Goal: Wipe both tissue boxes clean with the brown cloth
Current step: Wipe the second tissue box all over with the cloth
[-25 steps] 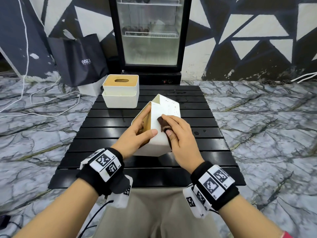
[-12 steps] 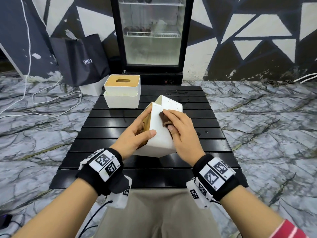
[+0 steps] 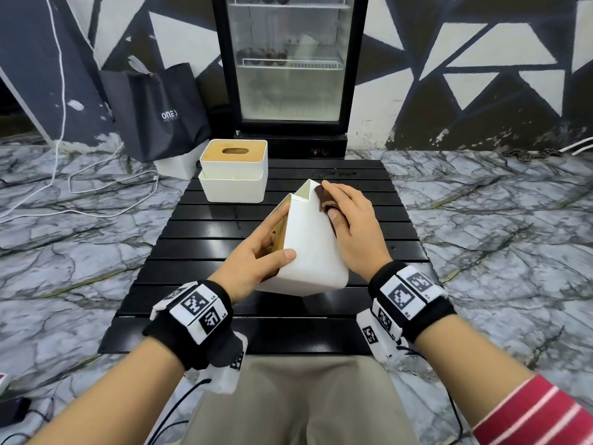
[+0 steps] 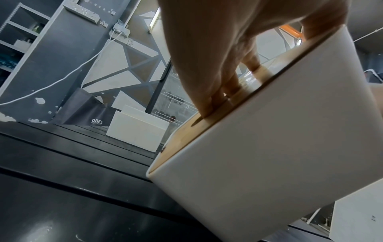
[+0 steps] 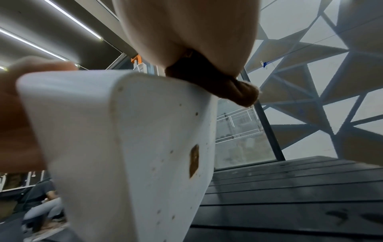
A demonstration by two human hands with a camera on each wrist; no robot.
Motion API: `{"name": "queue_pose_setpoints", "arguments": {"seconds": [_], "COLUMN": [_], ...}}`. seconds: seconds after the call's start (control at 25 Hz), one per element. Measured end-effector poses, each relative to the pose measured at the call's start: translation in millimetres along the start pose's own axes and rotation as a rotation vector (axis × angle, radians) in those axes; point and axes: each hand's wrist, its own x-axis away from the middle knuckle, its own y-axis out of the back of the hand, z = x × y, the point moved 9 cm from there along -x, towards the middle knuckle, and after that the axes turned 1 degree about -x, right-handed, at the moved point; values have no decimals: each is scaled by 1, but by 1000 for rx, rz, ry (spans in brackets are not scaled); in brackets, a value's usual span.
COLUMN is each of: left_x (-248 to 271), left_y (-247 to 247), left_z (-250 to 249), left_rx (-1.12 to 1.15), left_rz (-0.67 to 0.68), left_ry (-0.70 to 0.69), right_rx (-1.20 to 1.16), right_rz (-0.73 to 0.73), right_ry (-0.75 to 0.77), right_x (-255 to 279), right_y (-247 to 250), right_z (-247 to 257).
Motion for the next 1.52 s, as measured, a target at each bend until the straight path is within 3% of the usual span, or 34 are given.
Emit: {"name": "queue_pose_setpoints", "arguments": {"seconds": [0.16,0.4,0.68,0.96,1.32,1.52], "left_x": [-3,-3,-5,-5,-4,0], "left_y": [-3,-4,-3,-3,-1,-2], "left_z": [0,0,0,0,2,-2], "left_rx": [-3,-19,-13,-11,-17,3], "left_rz": [25,31,2,19,1,-15], "left_ry": [-4,0,13,17,7,-10], "right_rx": [9,-17,26,14,-29,-22], "right_rz": [2,28,52,102,39,12], "right_ry": [7,-69,-24,-114,-117,-20], "right_x": [12,-12,0,-24,21,49], "right_y": [0,4,-3,-4,-7,-10], "right_z": [0,-6,0,-12,-3,17]}}
